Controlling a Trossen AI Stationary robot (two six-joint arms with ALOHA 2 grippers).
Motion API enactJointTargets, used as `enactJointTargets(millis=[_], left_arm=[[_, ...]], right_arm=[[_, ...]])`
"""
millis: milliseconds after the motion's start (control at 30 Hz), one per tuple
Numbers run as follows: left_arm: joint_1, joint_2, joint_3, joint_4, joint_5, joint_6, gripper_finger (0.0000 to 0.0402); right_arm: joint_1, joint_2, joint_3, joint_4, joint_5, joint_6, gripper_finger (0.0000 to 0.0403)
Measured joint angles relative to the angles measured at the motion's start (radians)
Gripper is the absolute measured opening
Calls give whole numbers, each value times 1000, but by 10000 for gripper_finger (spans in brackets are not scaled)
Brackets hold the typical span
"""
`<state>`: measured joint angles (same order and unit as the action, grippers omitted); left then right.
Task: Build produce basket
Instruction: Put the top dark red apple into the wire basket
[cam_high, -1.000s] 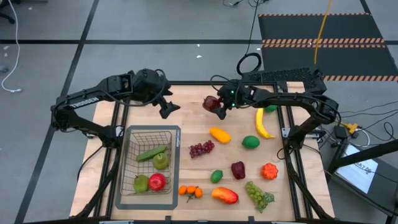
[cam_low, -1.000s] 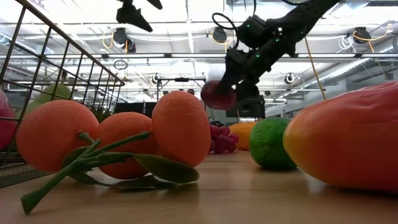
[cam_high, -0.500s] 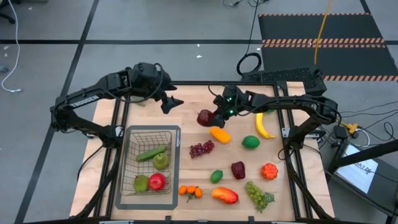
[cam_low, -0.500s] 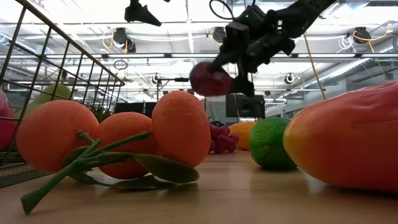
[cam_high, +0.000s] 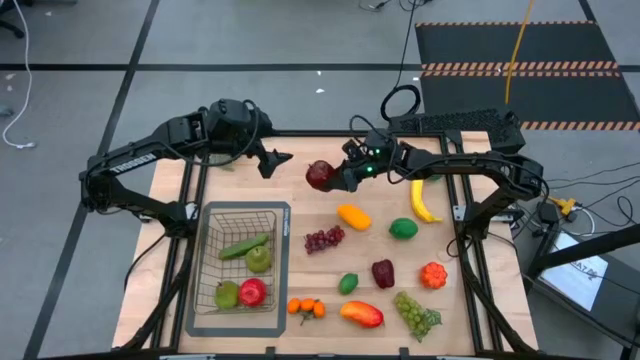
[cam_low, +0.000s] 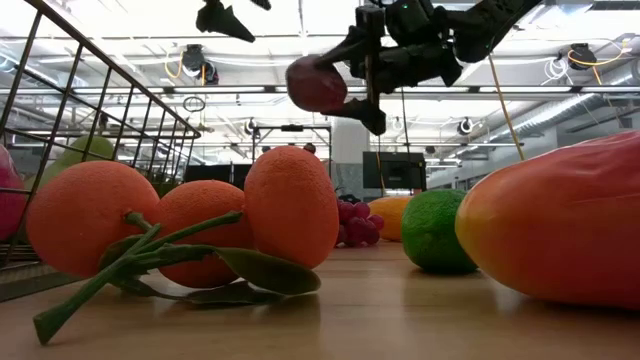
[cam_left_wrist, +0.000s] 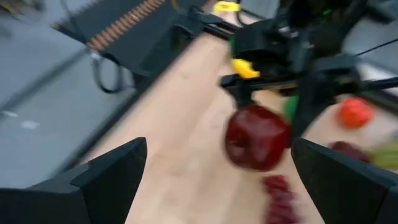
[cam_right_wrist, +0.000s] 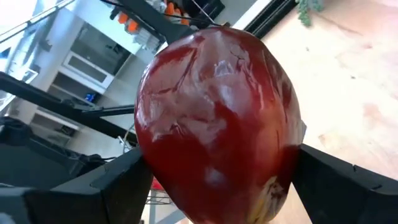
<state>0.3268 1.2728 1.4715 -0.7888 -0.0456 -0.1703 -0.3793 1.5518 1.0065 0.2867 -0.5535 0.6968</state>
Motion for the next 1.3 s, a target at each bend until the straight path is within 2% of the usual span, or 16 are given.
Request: enactJointTargets(millis=[133, 300, 400, 567, 800, 967, 1300], left_arm=[[0, 0, 0, 0, -68, -17, 397], [15, 0, 0, 0, -59, -184, 397], [41, 0, 0, 18, -14, -251, 397], [92, -13, 0, 111, 129, -227, 397], [168, -82, 2, 160, 152, -152, 397], [222, -108, 2, 170, 252, -109, 397], [187, -77, 2, 384, 354, -116, 397]], right_arm=[[-28, -22, 0, 8, 0, 5, 334], [-61, -61, 0, 18, 3, 31, 334], [-78, -86, 0, 23, 4, 32, 334], [-93, -132, 0, 23, 6, 74, 334], [-84, -194, 0, 28, 24, 126, 334], [-77, -218, 0, 39, 29, 159, 334], [-63, -252, 0, 46, 29, 181, 334]])
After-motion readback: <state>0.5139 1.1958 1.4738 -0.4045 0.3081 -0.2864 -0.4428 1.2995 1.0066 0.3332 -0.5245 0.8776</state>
